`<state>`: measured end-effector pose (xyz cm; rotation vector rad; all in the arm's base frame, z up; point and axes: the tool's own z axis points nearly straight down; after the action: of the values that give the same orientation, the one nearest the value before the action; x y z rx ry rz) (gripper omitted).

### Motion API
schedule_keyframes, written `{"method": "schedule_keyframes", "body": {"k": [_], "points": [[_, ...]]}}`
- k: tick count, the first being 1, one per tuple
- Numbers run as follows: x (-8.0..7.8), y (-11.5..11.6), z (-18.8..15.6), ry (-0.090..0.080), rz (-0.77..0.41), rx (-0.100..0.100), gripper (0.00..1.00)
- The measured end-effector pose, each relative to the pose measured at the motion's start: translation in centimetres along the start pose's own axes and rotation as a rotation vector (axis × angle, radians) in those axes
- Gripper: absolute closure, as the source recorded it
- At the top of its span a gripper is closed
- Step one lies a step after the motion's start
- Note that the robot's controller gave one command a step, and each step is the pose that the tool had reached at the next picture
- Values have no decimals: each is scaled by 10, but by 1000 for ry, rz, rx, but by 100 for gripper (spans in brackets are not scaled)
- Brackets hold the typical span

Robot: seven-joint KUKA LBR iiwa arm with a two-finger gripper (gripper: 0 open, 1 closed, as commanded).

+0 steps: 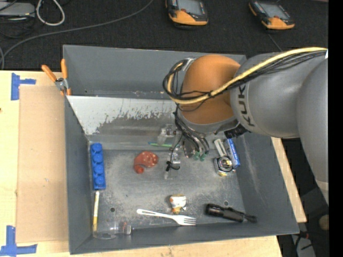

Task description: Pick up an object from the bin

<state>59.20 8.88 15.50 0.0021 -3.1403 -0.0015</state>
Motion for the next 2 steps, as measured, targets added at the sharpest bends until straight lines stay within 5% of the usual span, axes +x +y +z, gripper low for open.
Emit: {"method": "schedule_keyframes", "body": {"k": [1,2], "points": [[-27,11,70,2,52,-1,0],[-16,-8,69,-7,122,-3,100]]}}
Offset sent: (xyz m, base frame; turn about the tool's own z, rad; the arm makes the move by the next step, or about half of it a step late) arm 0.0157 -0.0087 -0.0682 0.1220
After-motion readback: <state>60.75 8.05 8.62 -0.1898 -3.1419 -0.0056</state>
